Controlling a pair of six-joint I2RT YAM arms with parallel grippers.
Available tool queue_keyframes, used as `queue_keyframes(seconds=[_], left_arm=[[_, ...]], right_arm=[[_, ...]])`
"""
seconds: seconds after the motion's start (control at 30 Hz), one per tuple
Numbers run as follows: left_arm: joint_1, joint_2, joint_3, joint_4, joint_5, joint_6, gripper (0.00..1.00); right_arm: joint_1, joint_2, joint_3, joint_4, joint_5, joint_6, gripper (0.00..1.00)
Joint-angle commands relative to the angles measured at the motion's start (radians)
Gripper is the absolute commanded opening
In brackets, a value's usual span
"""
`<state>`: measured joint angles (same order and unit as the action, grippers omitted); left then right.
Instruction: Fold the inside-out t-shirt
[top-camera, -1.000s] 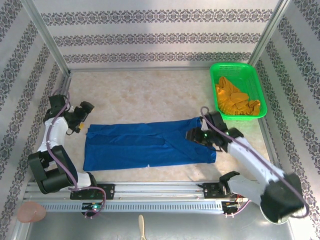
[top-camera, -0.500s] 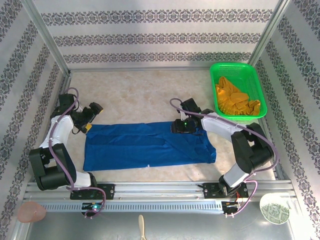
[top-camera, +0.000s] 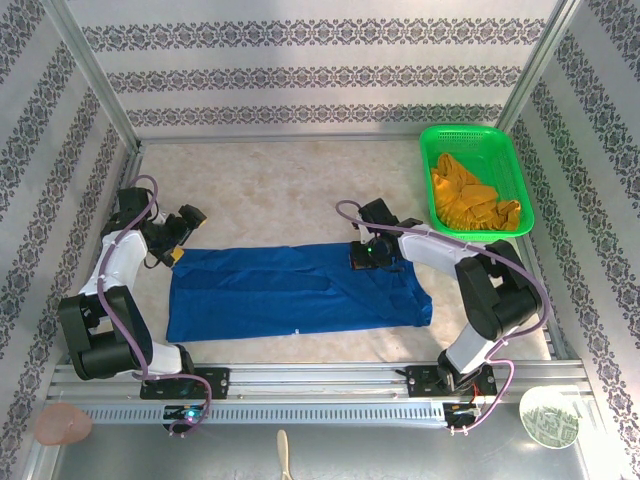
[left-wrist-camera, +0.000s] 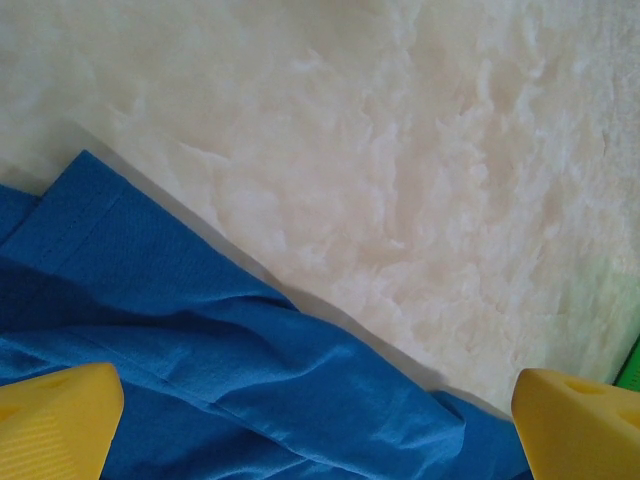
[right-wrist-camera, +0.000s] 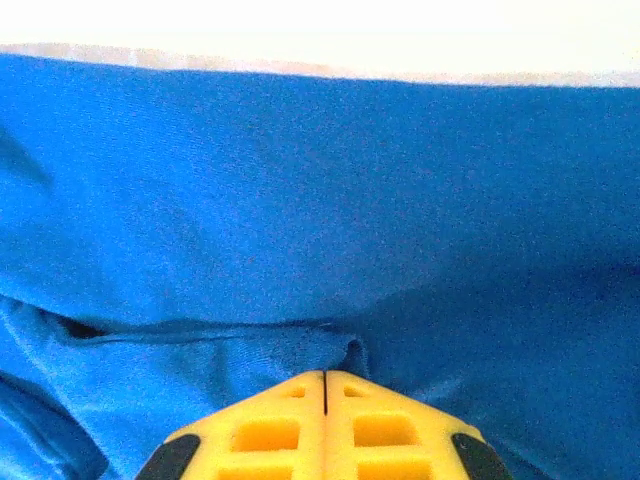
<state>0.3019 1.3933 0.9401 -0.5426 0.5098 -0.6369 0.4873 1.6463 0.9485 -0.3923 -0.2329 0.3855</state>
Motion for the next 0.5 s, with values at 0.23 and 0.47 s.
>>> queue_keyframes(seconds=[0.23,0.47], left_arm=[[-0.004,-0.001,-0.022,-0.005,0.013,-0.008,1.00],[-0.004,-0.002,-0.038,0.010,0.022,-0.021,1.00]], right_arm=[[0.068,-0.281,-0.093,-0.059,-0.044,0.068,0.00],[0.247,-0.485,-0.244,-0.066,0.012,0.229,0.00]])
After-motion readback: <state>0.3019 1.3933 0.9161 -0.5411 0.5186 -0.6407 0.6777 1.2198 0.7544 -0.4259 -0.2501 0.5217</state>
